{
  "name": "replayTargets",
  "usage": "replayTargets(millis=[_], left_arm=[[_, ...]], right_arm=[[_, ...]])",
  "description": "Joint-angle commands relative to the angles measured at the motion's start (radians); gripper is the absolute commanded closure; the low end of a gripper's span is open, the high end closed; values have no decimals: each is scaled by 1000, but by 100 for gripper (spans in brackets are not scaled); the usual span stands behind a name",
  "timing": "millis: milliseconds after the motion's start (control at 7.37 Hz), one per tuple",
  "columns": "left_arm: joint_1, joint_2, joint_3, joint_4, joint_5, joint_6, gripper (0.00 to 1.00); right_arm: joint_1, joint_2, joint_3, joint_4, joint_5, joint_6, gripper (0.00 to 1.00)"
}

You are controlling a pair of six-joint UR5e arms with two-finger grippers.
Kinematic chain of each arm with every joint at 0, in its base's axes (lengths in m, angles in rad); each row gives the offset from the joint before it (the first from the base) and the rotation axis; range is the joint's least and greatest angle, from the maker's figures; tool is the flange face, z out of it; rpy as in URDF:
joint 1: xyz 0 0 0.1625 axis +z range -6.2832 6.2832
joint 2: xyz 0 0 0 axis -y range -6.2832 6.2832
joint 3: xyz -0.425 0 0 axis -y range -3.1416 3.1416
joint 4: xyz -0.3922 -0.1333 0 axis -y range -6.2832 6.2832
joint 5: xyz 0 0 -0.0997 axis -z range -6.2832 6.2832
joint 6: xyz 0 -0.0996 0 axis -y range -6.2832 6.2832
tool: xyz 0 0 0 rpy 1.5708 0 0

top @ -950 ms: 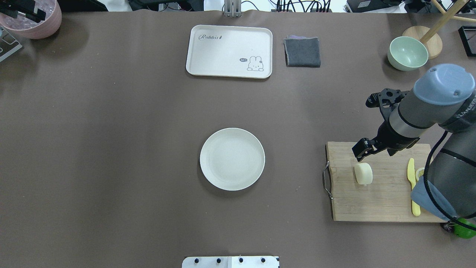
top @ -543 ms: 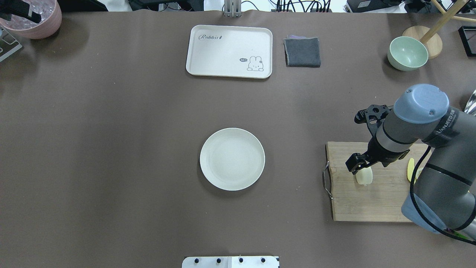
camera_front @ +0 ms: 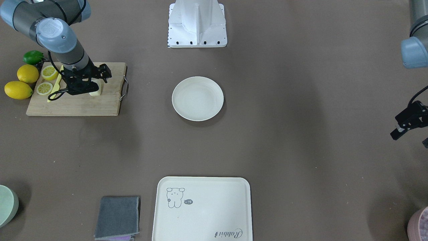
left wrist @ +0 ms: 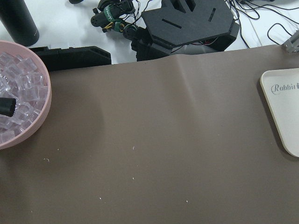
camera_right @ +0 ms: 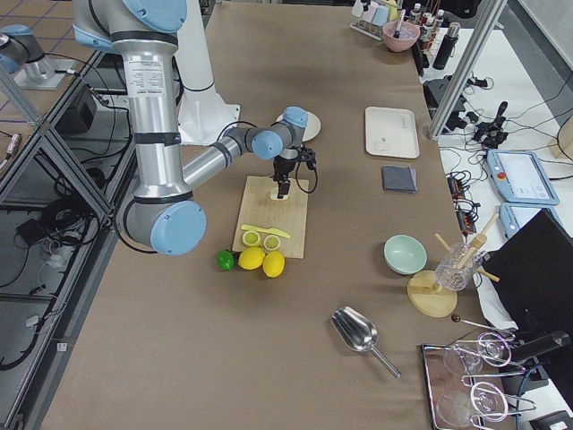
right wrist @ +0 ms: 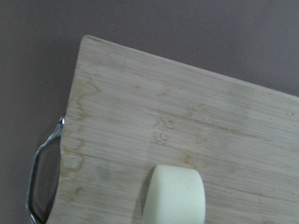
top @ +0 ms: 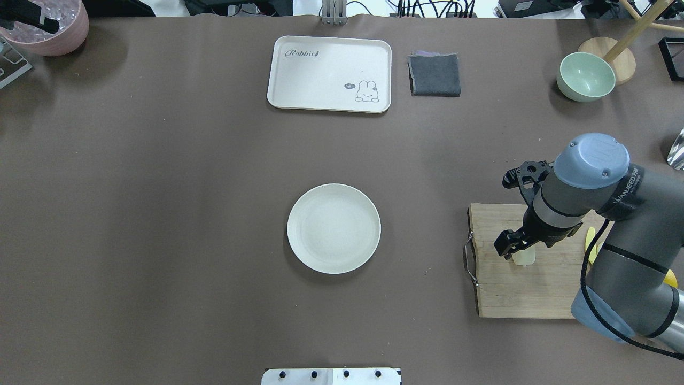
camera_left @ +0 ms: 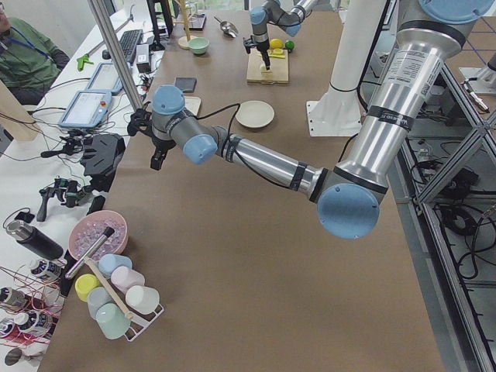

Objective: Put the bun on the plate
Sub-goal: 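Close the right gripper on the bun and lift it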

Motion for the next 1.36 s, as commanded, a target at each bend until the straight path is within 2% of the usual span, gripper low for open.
replayTargets(millis=[0,136,407,543,679,950,1221], left_arm=[[1,23,1,-35,0,0,3],[3,23,-1,-37,0,0,3],[3,24,-16,-43,2,-2,3],[3,24,-19,-45,19,1,3],[3,32,-21,-51,29,3,3],[4,53,-16,-94,29,1,3],[4,52,-30,-95,25,-3,3]], right_arm=[[-2,-1,-5,0,0,-10,12],[-2,-3,-6,0,0,-17,17],[-2,-9,-3,0,-2,-82,37],[-2,-9,-2,0,-3,-82,59],[-2,-7,3,0,-2,-82,100],[11,-6,26,0,-18,-80,100],[113,6,130,-3,0,-82,100]])
